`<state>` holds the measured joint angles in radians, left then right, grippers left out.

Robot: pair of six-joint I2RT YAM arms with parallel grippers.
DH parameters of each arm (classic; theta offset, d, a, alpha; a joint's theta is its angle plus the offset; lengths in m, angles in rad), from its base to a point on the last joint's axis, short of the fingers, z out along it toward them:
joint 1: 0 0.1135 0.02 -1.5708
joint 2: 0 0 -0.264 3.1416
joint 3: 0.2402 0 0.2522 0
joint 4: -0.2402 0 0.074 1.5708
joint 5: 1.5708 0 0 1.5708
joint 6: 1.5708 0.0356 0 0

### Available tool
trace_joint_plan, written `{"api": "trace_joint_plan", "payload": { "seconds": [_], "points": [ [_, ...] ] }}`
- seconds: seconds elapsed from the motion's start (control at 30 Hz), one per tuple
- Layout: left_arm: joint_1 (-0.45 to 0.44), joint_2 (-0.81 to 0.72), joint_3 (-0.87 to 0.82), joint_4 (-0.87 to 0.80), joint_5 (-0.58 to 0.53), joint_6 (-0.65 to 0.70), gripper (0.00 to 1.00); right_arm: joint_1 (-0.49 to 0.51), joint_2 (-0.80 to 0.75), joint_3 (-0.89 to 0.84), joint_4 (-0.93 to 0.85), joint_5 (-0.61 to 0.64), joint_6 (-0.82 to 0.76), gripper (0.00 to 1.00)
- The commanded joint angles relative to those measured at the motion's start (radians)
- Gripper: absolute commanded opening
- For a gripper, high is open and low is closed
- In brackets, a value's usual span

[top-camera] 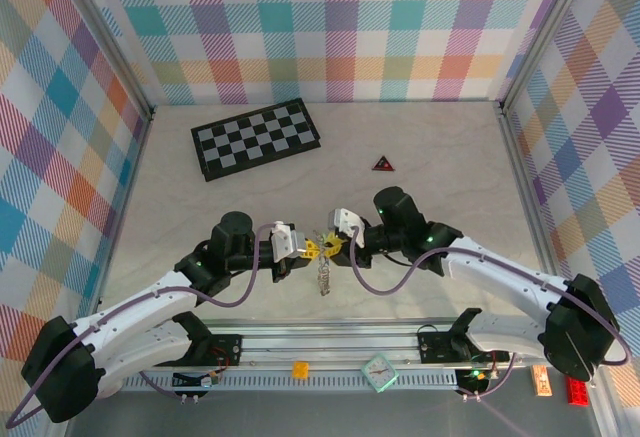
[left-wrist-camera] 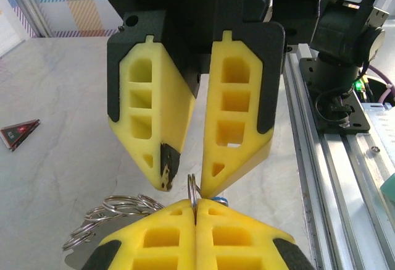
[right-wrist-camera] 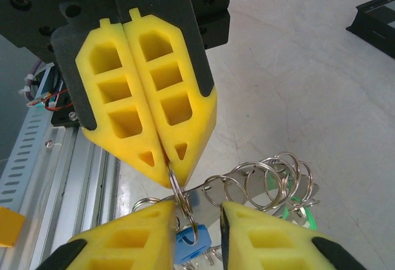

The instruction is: Put the keys on the keyring

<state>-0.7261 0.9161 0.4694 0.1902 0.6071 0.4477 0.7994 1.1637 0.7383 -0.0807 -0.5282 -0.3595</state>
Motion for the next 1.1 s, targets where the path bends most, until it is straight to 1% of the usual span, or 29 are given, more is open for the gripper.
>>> {"api": "trace_joint_plan", "payload": {
  "seconds": [0.0,0.07,0.1,0.13,0.17,0.23,0.27,0.37,0.53,0.7,0.8,0.93,0.97,1.0,1.03,1.07],
  "points": [
    [-0.008,0.001,-0.011,0.077,0.037,-0.009,0.0,0.0,0.017,0.014,0.048,-0.058,0.022,0.16],
    [-0.008,0.0,-0.011,0.078,0.036,-0.01,0.0,0.0,0.019,0.016,0.049,-0.06,0.022,0.04],
    [-0.008,0.0,-0.011,0.077,0.031,-0.012,0.0,0.0,0.019,0.02,0.043,-0.059,0.02,0.0],
    [-0.009,0.0,-0.01,0.075,0.018,-0.015,0.0,0.0,0.017,0.024,0.029,-0.057,0.015,0.0],
    [-0.008,-0.001,-0.008,0.067,-0.003,-0.02,0.06,0.0,0.017,0.032,0.012,-0.053,0.008,0.0],
    [-0.009,-0.002,0.002,0.03,-0.039,-0.019,0.23,-0.001,0.014,0.047,-0.021,-0.043,-0.01,0.0],
    [-0.008,-0.003,0.014,-0.008,-0.049,-0.009,0.26,-0.001,0.014,0.06,-0.044,-0.033,-0.024,0.0],
    [-0.008,0.007,0.063,-0.138,-0.057,0.032,0.27,0.004,0.038,0.12,-0.154,-0.001,-0.077,0.0],
    [-0.008,0.03,0.132,-0.267,-0.065,0.075,0.26,0.04,0.102,0.237,-0.341,0.074,-0.185,0.0],
    [-0.009,0.046,0.159,-0.302,-0.064,0.098,0.22,0.083,0.161,0.322,-0.45,0.141,-0.24,0.0],
    [-0.009,0.05,0.162,-0.302,-0.06,0.103,0.16,0.096,0.168,0.339,-0.458,0.135,-0.251,0.0],
    [-0.009,0.054,0.163,-0.299,-0.05,0.107,0.02,0.101,0.161,0.338,-0.43,0.107,-0.238,0.0],
    [-0.009,0.053,0.163,-0.298,-0.049,0.108,0.0,0.102,0.154,0.33,-0.412,0.103,-0.23,0.0],
    [-0.008,0.051,0.161,-0.296,-0.05,0.108,0.0,0.101,0.145,0.322,-0.397,0.106,-0.218,0.01],
    [-0.008,0.047,0.158,-0.295,-0.049,0.109,0.0,0.101,0.135,0.306,-0.379,0.109,-0.204,0.08],
    [-0.009,0.042,0.155,-0.291,-0.05,0.109,0.0,0.1,0.119,0.287,-0.353,0.115,-0.191,0.17]
  ]
}}
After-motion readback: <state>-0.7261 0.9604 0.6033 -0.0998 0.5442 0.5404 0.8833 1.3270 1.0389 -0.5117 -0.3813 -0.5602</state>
